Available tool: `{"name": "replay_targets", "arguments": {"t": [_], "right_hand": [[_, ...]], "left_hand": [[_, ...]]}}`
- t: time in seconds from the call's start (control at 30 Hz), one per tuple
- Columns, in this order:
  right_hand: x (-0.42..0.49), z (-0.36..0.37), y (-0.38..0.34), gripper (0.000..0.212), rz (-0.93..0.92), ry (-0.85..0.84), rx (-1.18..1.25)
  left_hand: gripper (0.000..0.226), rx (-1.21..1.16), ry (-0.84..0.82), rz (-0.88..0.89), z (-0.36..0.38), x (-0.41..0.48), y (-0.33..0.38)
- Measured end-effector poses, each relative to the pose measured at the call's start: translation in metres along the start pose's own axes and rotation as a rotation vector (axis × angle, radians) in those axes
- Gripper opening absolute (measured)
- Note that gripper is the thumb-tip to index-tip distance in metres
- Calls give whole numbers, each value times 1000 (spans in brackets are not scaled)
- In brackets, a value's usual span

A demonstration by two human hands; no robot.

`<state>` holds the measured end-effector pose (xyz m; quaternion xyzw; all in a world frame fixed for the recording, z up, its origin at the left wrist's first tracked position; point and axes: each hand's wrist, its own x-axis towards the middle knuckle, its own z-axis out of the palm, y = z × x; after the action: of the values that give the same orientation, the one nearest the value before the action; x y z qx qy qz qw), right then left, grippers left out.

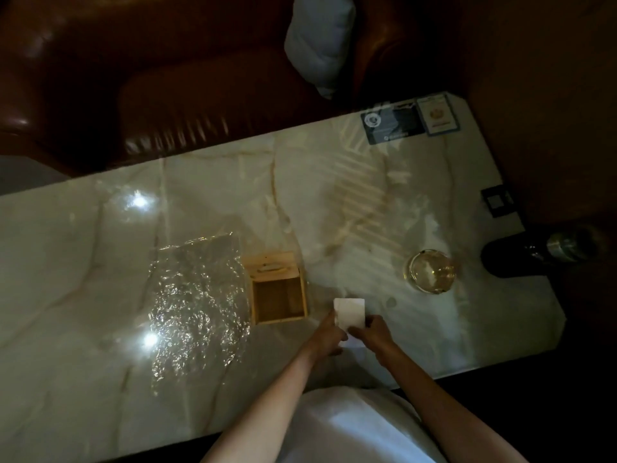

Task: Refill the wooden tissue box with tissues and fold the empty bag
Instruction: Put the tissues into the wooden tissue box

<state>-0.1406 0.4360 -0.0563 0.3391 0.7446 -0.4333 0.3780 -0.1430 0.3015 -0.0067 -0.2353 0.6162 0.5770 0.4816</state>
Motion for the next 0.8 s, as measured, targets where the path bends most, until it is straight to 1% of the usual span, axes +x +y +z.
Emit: {"name": "replay_targets", "arguments": {"t": [0.07, 0.1, 0.13, 0.2, 0.27, 0.3, 0.37, 0.43, 0.5, 0.57, 0.6, 0.67, 0.8], "right_hand": [[5, -4, -6, 61, -38, 39, -78], [8, -6, -12, 59, -78, 55, -128], [11, -9, -19, 56, -135, 81, -182], [16, -19, -34, 46, -297, 192, -303], [20, -30, -48, 37, -489, 319, -441], [22, -35, -53, 36, -571, 361, -506], [28, -43, -59, 36, -685, 395, -585], [33, -49, -57, 34, -763, 375, -606], [36, -50, -48, 34, -795, 336, -581], [39, -49, -39, 39, -759, 298, -500], [40, -48, -35, 42, -729, 281, -447], [42, -49, -30, 46, -692, 258, -351], [48, -56, -33, 45, -654, 235, -245]], "left_hand": [[63, -13, -14, 30, 1, 2, 3], [63, 8, 24, 60, 1, 5, 4], [63, 49, 99, 101, 1, 10, 6], [65, 169, 243, 188, 2, 22, 13], [76, 273, 323, 237, -1, 32, 25], [83, 322, 356, 266, -5, 37, 32], [94, 392, 358, 316, -12, 48, 48], [97, 460, 296, 321, -17, 58, 57], [91, 671, 286, 316, -22, 67, 56], [83, 908, 294, 331, -27, 73, 51], [79, 968, 294, 337, -28, 76, 48], [70, 956, 301, 341, -29, 80, 47], [52, 910, 303, 377, -32, 84, 57]]}}
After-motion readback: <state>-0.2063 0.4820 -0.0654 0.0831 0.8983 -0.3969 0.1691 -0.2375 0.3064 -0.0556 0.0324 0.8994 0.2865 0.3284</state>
